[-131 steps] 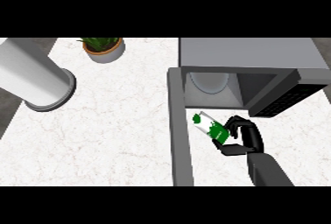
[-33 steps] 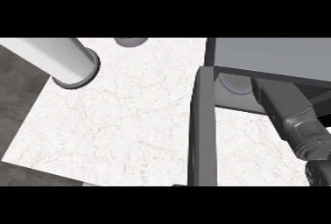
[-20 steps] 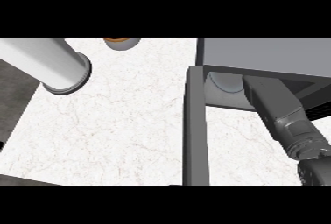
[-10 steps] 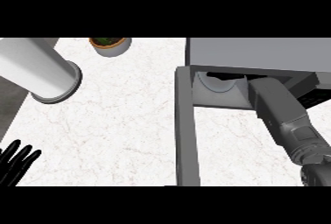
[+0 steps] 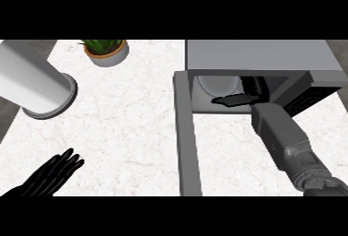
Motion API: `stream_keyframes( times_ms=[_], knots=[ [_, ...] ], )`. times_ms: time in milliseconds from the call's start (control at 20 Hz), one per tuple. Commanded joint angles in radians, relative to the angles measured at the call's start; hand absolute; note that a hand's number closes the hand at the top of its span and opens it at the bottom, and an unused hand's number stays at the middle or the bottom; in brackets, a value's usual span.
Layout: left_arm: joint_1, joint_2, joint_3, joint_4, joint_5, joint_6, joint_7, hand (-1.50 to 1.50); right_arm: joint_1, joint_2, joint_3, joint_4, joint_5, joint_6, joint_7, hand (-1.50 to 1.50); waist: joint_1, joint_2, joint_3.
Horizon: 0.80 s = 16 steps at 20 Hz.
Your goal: Pick up the milk, place it into the microwave and close the microwave
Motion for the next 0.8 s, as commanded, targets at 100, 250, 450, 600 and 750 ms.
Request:
stream_keyframes(
  times_ms=[100, 250, 450, 600, 750],
  knots=[
    [-0.093, -0.039, -0.069, 0.088, -0.198, 0.04, -0.083, -1.5, 0.175, 0.051, 0.026, -0.048, -0.008, 0.103, -0.089, -1.5, -0.032, -0.013, -0.002],
    [-0.035, -0.04, -0.112, 0.088, -0.235, 0.033, -0.135, -1.5, 0.221, 0.093, 0.072, -0.114, 0.011, 0.076, -0.053, -1.5, -0.046, -0.024, -0.003],
    [-0.144, -0.04, -0.126, 0.206, -0.313, 0.082, -0.196, 1.5, 0.373, 0.085, 0.1, -0.163, 0.029, 0.038, -0.107, -1.5, -0.059, -0.022, -0.004],
    [-0.149, -0.041, -0.205, 0.166, -0.379, 0.152, -0.17, 1.5, 0.46, 0.072, 0.122, -0.222, 0.035, 0.036, -0.091, -1.5, -0.065, -0.025, -0.005],
    [-0.192, -0.041, -0.178, 0.228, -0.425, 0.148, -0.187, 1.5, 0.574, 0.041, 0.127, -0.3, 0.025, 0.074, -0.125, -1.5, -0.089, -0.029, -0.006]
  ],
)
